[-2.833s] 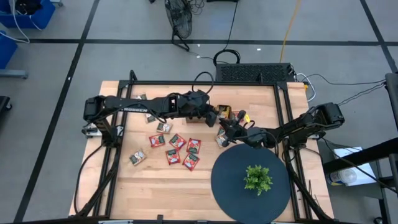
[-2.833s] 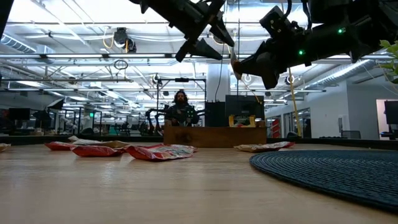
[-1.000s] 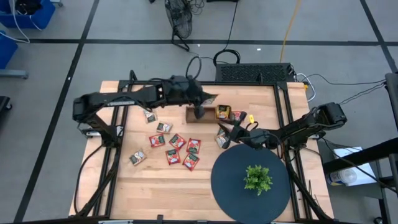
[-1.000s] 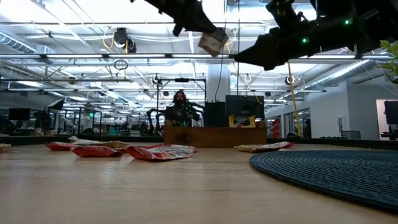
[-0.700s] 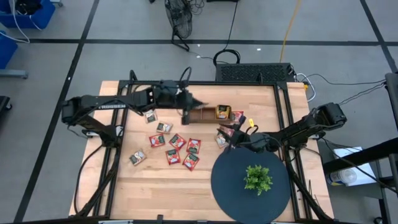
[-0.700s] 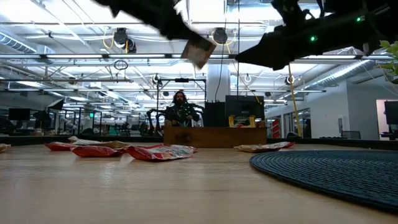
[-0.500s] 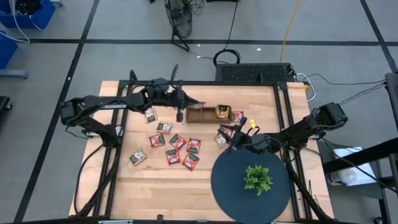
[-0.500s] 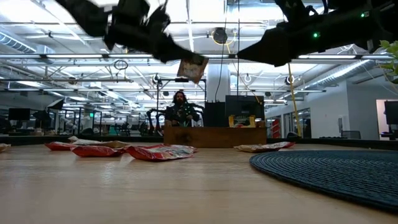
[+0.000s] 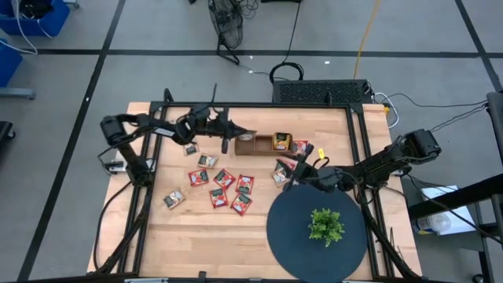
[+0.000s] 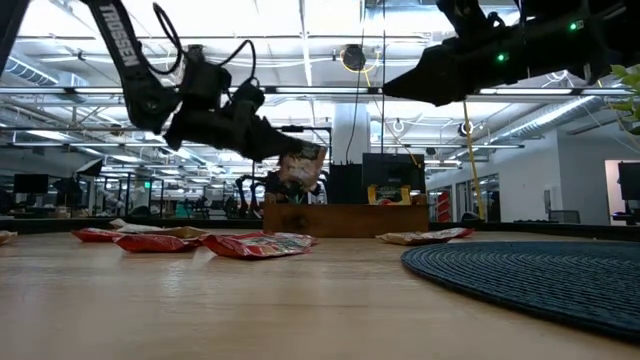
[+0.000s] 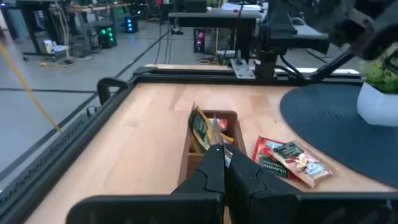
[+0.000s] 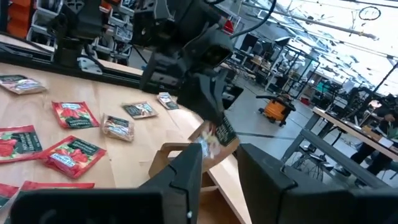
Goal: Pick & Place Tea
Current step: Put the brown tea bag into the left section wooden organizer
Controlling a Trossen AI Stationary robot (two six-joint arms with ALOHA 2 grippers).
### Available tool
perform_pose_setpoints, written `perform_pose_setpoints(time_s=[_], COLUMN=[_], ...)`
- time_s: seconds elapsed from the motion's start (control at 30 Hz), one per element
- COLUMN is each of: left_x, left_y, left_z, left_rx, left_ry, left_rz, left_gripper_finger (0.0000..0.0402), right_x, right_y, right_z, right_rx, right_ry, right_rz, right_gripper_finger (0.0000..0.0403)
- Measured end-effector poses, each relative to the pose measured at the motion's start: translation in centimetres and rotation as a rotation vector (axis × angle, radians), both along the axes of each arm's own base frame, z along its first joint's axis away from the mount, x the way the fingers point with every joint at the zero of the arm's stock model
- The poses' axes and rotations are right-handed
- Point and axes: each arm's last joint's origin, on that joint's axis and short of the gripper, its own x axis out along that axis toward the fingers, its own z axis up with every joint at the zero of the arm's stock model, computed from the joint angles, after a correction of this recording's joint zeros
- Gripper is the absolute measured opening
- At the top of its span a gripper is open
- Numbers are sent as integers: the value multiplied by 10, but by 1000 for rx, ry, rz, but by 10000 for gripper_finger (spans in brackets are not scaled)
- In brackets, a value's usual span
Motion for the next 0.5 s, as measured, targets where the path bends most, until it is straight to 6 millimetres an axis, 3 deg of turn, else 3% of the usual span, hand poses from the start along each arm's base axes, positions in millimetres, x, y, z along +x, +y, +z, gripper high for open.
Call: perform_pose_setpoints(time_s=[0.5], left_x=[-4], left_y=[10], left_z=[-17], left_rx=[28], left_ry=[80], left_rz=[56], left_gripper_finger=[0], right_x=[0], right_y=[0], right_z=[-3], right_rx=[15], right_ry=[17], right_rz=[1], right_gripper_finger=[89])
